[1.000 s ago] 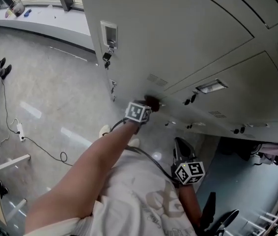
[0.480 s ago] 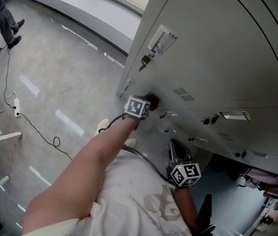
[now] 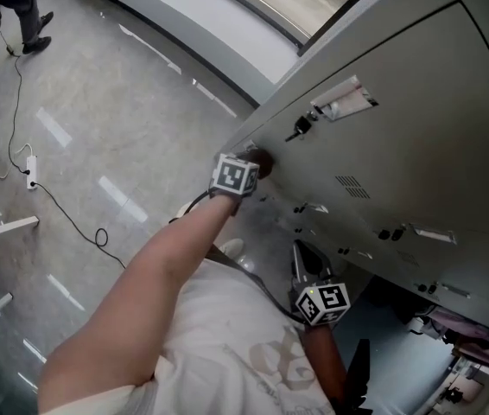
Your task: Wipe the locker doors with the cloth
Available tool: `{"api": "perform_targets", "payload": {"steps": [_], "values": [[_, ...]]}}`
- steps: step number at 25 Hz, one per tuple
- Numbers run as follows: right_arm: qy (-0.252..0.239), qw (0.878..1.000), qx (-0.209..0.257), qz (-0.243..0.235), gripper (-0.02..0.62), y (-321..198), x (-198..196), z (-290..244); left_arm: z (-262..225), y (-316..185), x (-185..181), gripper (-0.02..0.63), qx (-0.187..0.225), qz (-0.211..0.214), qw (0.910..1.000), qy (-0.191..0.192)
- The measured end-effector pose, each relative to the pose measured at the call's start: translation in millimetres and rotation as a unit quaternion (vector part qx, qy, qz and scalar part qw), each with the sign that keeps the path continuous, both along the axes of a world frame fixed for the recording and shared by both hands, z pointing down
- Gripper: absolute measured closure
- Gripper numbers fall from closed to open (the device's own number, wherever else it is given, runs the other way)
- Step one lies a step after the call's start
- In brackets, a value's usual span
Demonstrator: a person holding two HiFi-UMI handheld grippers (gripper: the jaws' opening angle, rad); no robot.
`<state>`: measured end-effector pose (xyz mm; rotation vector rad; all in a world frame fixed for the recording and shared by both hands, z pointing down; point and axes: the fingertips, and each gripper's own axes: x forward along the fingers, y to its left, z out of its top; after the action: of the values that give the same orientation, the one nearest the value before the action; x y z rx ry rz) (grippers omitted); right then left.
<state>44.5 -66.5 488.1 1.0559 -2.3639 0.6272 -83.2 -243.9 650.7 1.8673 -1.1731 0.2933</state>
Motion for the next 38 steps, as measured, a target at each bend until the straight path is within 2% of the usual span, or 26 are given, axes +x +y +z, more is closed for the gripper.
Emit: {"api": "perform_targets", "payload": {"steps": [6, 13, 18, 24, 31, 34, 38], "values": [[-0.001, 1.0, -0.005, -0.006, 0.588, -4.8, -27.9, 4.3, -4.1, -5.3, -32.4, 0.557, 0.012, -0.011, 0.9999, 0.005], [0.0, 1.0, -0.023, 0.013, 0.588, 2.9, -44.9, 12.3, 7.9, -17.5, -87.0, 0.557, -0.016, -0.082, 0.996, 0.03], [0.001, 0.999, -0.034, 0.02, 0.588, 7.8, -59.2, 17.1, 23.6, -18.0, -95.0, 0.557, -0.039, -0.073, 0.9965, 0.006], [0.006, 0.999, -0.027, 0.028, 0.588, 9.6, -57.1, 14.0, 42.2, -11.8, -73.5, 0.557, -0.071, -0.062, 0.9951, 0.029], [0.016, 0.999, -0.017, 0.023, 0.588, 13.2, -35.0, 12.7, 46.4, -3.2, -38.2, 0.558, -0.075, -0.041, 0.9955, 0.04], [0.026, 1.0, -0.012, 0.009, 0.588, 12.8, -16.4, 14.7, 47.2, 0.0, -13.6, 0.56, -0.069, -0.02, 0.9968, 0.035], [0.031, 0.999, -0.009, -0.008, 0.588, 10.8, 0.9, 15.7, 49.2, 4.7, -4.6, 0.56, -0.067, -0.028, 0.9971, 0.021]]}}
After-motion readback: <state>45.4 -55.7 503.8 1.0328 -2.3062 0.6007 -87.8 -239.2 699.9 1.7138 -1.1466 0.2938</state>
